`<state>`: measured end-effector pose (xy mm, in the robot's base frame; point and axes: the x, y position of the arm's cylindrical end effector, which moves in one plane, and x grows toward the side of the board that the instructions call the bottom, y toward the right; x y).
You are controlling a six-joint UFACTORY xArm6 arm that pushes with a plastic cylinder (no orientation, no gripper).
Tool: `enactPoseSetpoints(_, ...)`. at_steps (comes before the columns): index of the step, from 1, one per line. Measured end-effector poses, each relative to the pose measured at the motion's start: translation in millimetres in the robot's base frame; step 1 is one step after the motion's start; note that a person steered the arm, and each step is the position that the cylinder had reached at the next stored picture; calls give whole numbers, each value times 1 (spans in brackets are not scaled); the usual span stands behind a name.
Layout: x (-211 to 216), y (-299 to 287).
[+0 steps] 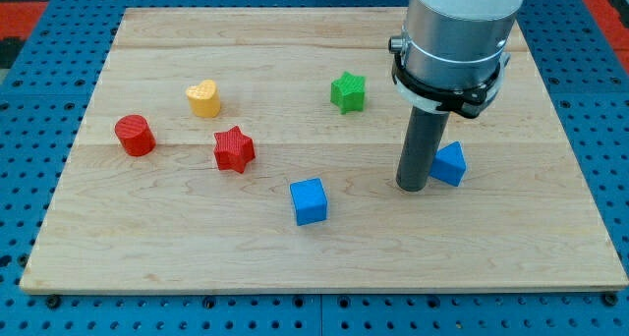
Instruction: Move the arm towards bottom
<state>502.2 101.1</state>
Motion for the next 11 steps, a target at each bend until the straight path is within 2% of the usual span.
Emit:
enactPoseSetpoints(2, 4, -13)
enactPoseSetpoints(10, 16, -4)
enactPoseSetpoints(11, 44, -2)
